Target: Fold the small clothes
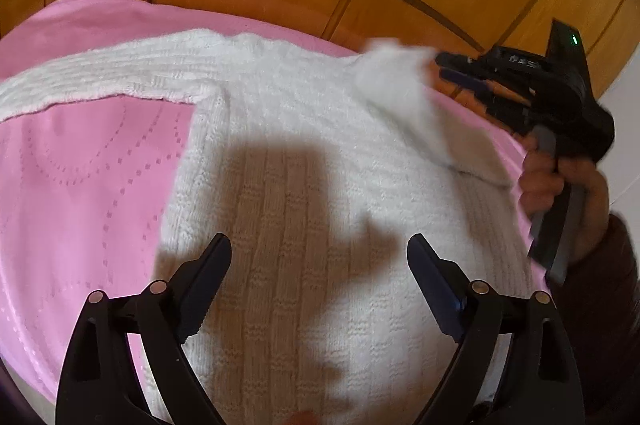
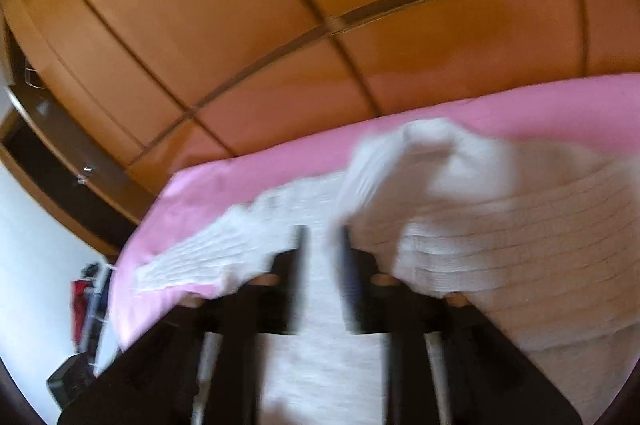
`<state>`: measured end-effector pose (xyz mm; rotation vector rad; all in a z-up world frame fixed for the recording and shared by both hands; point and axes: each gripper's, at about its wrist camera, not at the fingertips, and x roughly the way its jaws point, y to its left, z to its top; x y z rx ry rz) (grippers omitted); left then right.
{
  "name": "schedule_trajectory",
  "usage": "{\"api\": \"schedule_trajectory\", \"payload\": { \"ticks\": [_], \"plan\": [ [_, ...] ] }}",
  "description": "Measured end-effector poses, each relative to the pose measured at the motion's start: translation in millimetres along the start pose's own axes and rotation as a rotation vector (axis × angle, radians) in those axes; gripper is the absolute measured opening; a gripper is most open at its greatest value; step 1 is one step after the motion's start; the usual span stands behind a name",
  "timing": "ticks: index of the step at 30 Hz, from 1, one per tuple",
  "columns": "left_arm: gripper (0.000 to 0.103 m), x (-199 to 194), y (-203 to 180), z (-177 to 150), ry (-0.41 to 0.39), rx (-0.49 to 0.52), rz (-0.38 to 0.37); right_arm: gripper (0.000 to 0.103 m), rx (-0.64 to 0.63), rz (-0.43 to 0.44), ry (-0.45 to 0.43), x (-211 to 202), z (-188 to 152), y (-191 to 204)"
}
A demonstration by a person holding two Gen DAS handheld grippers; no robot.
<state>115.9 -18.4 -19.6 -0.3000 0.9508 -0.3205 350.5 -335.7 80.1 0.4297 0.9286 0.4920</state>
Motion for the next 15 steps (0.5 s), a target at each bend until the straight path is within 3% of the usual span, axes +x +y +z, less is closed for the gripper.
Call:
{"api": "schedule_trajectory", "payload": {
  "ticks": [6, 11, 15],
  "plan": [
    [0.073, 16, 9, 23, 0.035, -0.094, -0.083, 0.079, 0.049, -0.015, -0.036, -45, -34, -22],
    [0.072, 44, 12, 46, 0.074, -0.188, -0.163, 0.079, 0.120, -0.095, -0.043, -94, -72, -74],
    [0.072, 76, 7, 70, 0.086, -0.191, -0.128, 0.079, 0.204, -0.158, -0.061, -122, -98, -107]
  ]
}}
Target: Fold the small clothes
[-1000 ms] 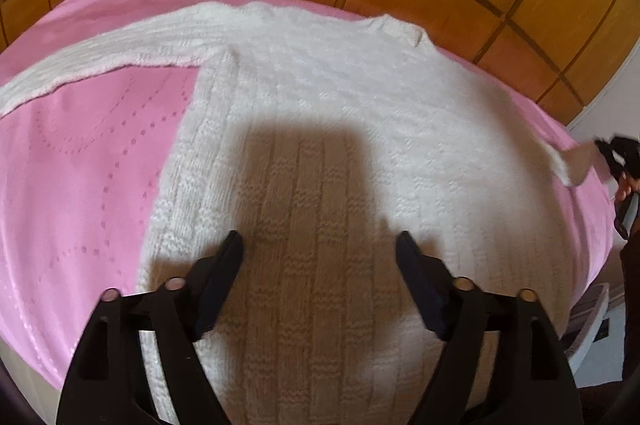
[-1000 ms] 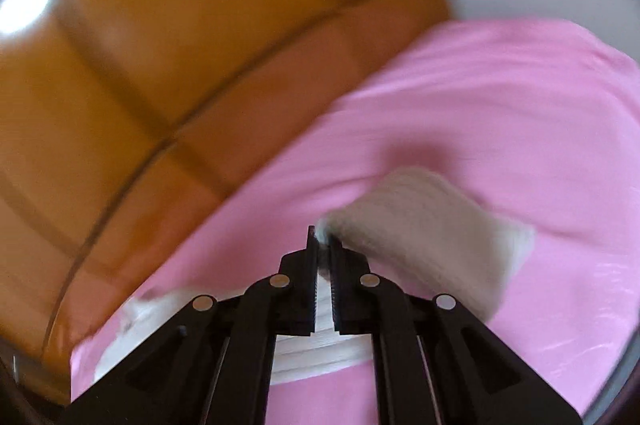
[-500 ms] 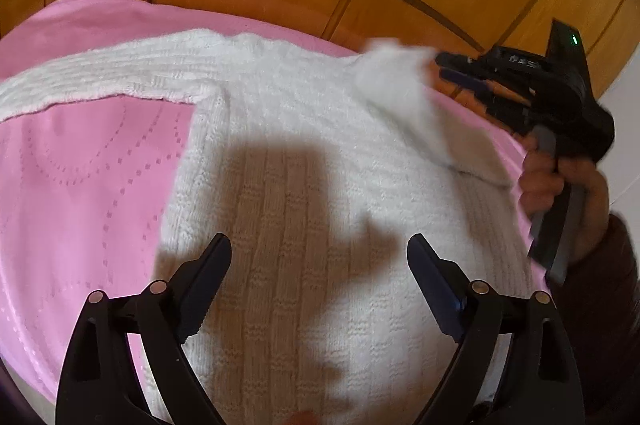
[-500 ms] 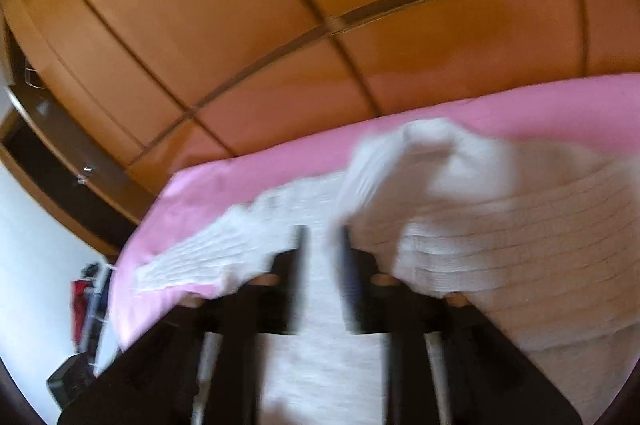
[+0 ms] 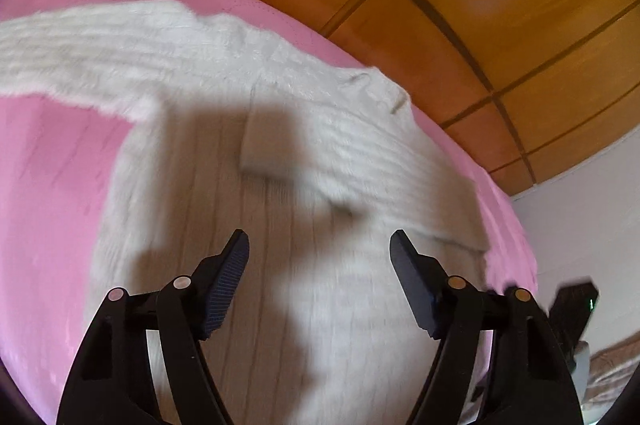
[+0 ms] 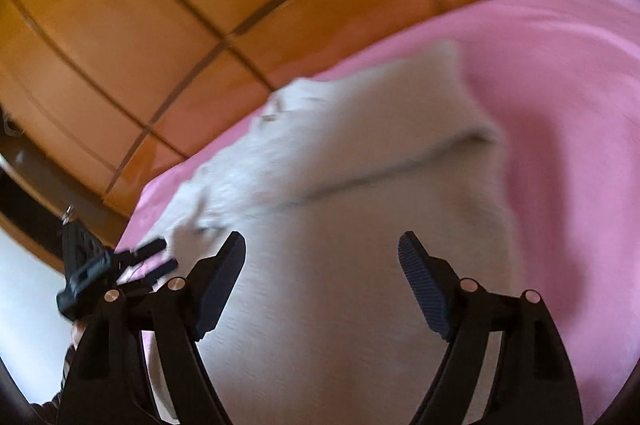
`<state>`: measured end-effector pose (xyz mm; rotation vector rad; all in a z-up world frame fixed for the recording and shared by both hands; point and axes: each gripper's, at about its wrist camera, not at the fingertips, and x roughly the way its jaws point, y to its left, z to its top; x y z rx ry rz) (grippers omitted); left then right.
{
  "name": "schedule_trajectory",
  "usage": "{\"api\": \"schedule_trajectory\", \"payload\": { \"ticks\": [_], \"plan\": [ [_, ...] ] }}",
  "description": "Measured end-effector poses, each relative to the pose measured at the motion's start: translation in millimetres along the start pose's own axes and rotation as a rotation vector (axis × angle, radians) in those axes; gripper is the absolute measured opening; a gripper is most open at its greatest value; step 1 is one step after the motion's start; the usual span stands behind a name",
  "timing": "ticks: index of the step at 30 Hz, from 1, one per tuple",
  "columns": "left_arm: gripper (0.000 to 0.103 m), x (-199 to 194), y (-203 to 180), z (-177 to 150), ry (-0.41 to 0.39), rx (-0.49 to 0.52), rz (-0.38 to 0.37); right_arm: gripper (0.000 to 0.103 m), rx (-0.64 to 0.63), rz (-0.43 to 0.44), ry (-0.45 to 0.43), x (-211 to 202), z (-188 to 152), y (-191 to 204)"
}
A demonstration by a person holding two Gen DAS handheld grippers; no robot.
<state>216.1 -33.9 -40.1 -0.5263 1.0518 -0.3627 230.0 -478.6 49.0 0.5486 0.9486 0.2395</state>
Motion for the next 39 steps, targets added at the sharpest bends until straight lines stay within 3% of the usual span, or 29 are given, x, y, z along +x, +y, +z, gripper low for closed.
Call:
{"api": "schedule_trajectory", "payload": {
  "ticks": [2, 4, 6, 13, 16, 19, 22, 23, 24, 29, 32, 33, 35, 39],
  "plan": [
    [0.064, 17, 1, 13, 0.018, -0.015, 0.011, 0.079, 0.025, -0.017, -0.018, -12, -1, -10],
    [0.047, 36, 1, 25, 0.030, -0.020, 0.028, 0.079, 0.048, -0.031, -0.047, -21, 3, -20],
    [0.005, 50, 0, 35, 0.043, -0.010, 0.031, 0.079, 0.049, -0.046, -0.072, -25, 11, -25],
    [0.005, 15, -39, 73, -0.137, 0.130, -0.015, 0.077, -0.030, -0.082, -0.114, -11, 48, -5],
    [0.005, 9, -41, 83, -0.174, 0.151, 0.036, 0.076, -0.058, -0.125, -0.074, 20, 56, 4],
    [0.005, 23, -28, 84, -0.154, 0.148, 0.151, 0.074, -0.089, -0.219, 0.001, 56, 49, 7],
    [0.014, 49, -12, 75, -0.077, 0.161, 0.302, 0.074, -0.148, -0.323, 0.004, 77, 34, 7],
    [0.032, 57, -5, 70, -0.050, 0.165, 0.362, 0.075, -0.174, -0.344, -0.013, 78, 30, 10],
    [0.043, 61, 3, 64, -0.043, 0.164, 0.415, 0.075, -0.200, -0.366, -0.026, 79, 26, 12],
    [0.044, 26, 20, 48, -0.128, 0.093, 0.354, 0.078, -0.271, -0.427, -0.060, 80, 16, 19],
    [0.056, -12, 35, 33, -0.213, 0.026, 0.265, 0.084, -0.284, -0.438, -0.068, 81, 14, 21],
    [0.066, -28, 46, 26, -0.246, -0.011, 0.266, 0.086, -0.291, -0.441, -0.061, 82, 14, 22],
    [0.072, -50, 68, 19, -0.293, -0.089, 0.266, 0.090, -0.307, -0.466, -0.060, 82, 14, 28],
    [0.072, -91, 125, 9, -0.335, -0.260, 0.256, 0.098, -0.287, -0.448, -0.131, 62, 4, 47]
  ]
}}
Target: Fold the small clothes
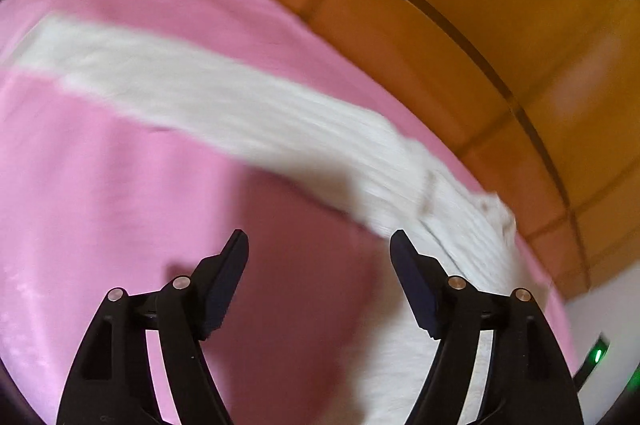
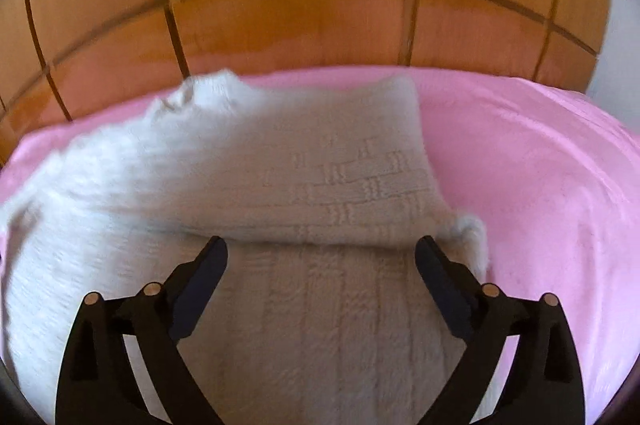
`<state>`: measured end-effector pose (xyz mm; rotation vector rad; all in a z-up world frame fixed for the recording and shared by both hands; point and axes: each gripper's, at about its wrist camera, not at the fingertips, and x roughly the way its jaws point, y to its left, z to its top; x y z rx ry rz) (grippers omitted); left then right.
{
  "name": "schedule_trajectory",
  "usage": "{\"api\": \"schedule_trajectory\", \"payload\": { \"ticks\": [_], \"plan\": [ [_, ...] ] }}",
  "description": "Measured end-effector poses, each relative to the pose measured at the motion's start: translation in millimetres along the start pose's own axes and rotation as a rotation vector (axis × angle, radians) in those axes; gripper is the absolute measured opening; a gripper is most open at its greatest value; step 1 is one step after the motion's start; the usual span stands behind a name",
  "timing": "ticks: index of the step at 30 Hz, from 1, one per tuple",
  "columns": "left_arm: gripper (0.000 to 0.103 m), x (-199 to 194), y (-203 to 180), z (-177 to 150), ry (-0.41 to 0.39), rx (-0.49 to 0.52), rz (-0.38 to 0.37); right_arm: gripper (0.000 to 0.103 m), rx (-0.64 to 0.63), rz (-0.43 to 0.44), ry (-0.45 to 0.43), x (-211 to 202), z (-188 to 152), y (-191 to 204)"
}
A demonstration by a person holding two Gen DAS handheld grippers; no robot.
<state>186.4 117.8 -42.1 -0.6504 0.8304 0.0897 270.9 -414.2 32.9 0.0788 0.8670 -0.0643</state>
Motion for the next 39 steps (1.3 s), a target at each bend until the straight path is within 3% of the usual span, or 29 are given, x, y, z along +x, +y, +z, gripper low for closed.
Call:
{"api": "schedule_trajectory", "payload": {
  "ticks": [4, 7, 8, 12, 17, 20, 21, 23, 26, 30, 34, 39],
  "plan": [
    [0.072, -22, 73, 19, -0.038, -0.209, 0.002, 0.100, -0.033, 0.094, -0.005, -23, -19, 24],
    [0.066, -35, 117, 34, -0.078, -0.352, -0.032, 0.100, -0.087, 0.137, 0.028, -26, -42, 45],
    [0.059, -39, 131, 41, -0.100, -0.401, -0.033, 0.100, -0.103, 0.132, 0.039, -24, -49, 50],
    [0.052, -48, 164, 64, -0.138, -0.512, -0.047, 0.101, -0.123, 0.112, 0.047, -20, -63, 54],
    [0.052, -32, 181, 92, -0.150, -0.608, -0.051, 0.101, -0.114, 0.119, 0.053, -20, -66, 52],
    [0.036, -27, 196, 104, -0.160, -0.652, -0.032, 0.101, -0.121, 0.111, 0.052, -18, -65, 52],
    [0.021, -19, 191, 111, -0.164, -0.646, -0.011, 0.101, -0.124, 0.108, 0.052, -18, -65, 53],
    [0.007, -17, 193, 125, -0.150, -0.615, 0.021, 0.101, -0.127, 0.106, 0.052, -17, -65, 54],
    [0.006, -24, 170, 135, -0.173, -0.504, 0.003, 0.101, -0.132, 0.103, 0.053, -14, -64, 55],
    [0.006, -27, 97, 132, -0.164, -0.283, -0.089, 0.101, -0.136, 0.098, 0.053, -13, -63, 56],
    [0.006, -18, -1, 104, -0.105, -0.023, -0.189, 0.101, -0.135, 0.100, 0.052, -13, -63, 55],
    [0.006, 15, -100, 45, 0.029, 0.203, -0.267, 0.101, -0.131, 0.105, 0.050, -13, -63, 54]
  ]
}}
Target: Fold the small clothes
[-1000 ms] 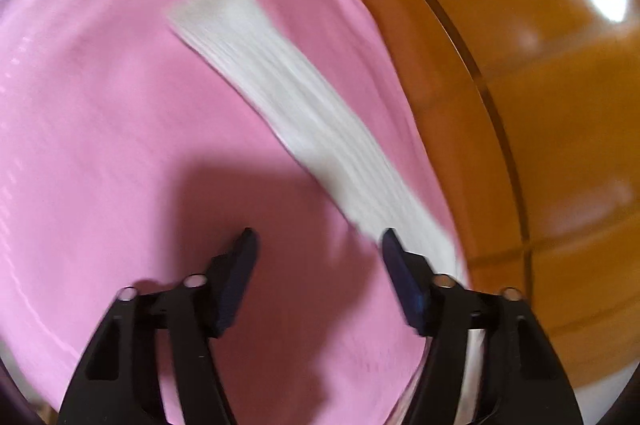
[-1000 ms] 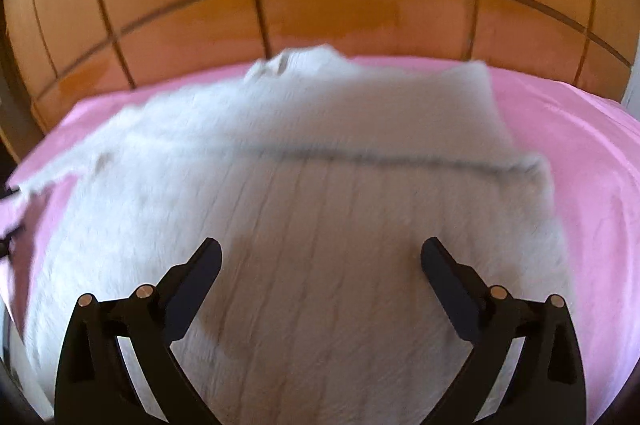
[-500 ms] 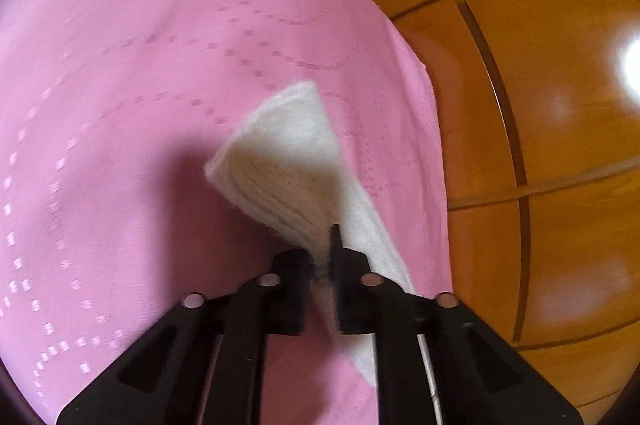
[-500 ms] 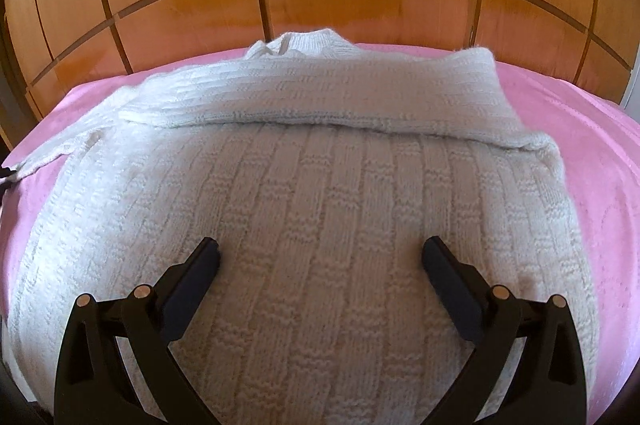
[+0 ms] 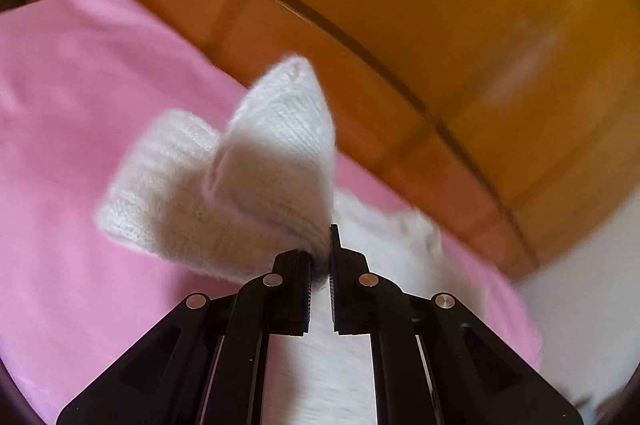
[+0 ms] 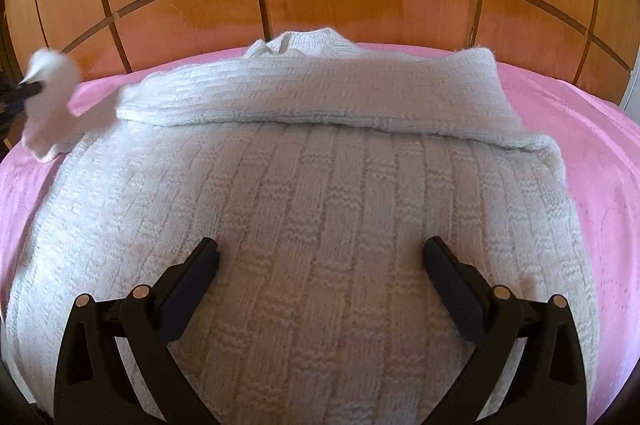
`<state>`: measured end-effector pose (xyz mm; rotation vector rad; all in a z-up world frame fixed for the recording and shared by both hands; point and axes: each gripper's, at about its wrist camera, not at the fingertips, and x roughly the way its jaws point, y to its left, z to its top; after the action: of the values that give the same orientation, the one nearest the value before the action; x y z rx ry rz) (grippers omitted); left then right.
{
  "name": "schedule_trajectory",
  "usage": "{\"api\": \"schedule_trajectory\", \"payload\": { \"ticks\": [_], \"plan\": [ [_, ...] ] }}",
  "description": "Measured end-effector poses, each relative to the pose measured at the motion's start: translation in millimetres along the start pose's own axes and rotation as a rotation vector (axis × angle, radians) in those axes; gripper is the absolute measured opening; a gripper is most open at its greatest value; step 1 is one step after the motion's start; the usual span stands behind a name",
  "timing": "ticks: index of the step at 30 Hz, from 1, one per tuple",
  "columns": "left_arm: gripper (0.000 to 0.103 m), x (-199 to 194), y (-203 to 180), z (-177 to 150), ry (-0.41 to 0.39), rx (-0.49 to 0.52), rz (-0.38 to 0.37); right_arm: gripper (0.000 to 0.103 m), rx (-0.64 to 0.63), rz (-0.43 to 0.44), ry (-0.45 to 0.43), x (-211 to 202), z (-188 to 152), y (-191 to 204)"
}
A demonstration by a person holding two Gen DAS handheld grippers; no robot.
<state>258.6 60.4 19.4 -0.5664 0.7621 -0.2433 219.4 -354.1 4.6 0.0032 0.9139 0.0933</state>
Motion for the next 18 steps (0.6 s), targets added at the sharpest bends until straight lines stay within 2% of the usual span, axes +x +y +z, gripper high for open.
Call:
{"api": "schedule_trajectory", "payload": {
  "ticks": [2, 3, 4, 6, 7, 11, 13, 18],
  "plan": [
    [0.006, 27, -29, -19, 0.074, 0.066, -0.015, 0.101, 0.003, 0.005, -0.001, 0, 0, -1],
    [0.011, 36, -36, -31, 0.106, 0.080, -0.020, 0.101, 0.004, 0.007, -0.002, 0, 0, -1],
    [0.015, 49, -45, -41, 0.144, 0.109, -0.026, 0.101, 0.005, 0.010, -0.003, 0, 0, -2],
    [0.035, 60, -57, -55, 0.179, 0.164, -0.021, 0.101, 0.008, 0.015, -0.004, 0, 0, -2],
    [0.038, 47, -51, -71, 0.181, 0.181, -0.021, 0.101, 0.010, 0.018, -0.004, 0, 0, -3],
    [0.039, 39, -49, -96, 0.196, 0.234, 0.000, 0.100, 0.014, 0.026, 0.019, -1, 6, -3],
    [0.039, 34, -52, -112, 0.194, 0.257, 0.021, 0.084, 0.070, 0.101, 0.024, -6, 16, -3],
    [0.039, 18, -28, -131, 0.174, 0.239, 0.042, 0.061, 0.174, 0.409, 0.119, 11, 54, 26]
  ]
}}
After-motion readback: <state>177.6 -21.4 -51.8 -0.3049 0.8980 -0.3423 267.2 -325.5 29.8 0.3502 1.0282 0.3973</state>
